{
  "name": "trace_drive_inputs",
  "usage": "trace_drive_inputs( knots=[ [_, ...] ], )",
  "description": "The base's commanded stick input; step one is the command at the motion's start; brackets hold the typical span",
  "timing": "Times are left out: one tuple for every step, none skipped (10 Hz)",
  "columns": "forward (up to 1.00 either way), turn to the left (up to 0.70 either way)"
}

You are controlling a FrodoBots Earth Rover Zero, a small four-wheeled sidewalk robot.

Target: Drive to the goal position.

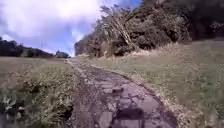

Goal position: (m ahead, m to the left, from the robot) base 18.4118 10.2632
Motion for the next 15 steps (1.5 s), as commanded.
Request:
trace_drive_inputs(
  knots=[
    [0.85, 0.00],
    [0.85, 0.00],
    [0.85, 0.00],
    [0.85, 0.00],
    [0.85, 0.00],
    [0.85, 0.00],
    [0.85, 0.00],
    [0.85, 0.00],
    [0.85, 0.00],
    [0.85, 0.00],
    [0.85, 0.16],
    [0.85, 0.24],
    [0.85, 0.34],
    [0.85, 0.34],
    [0.85, 0.34]
  ],
)
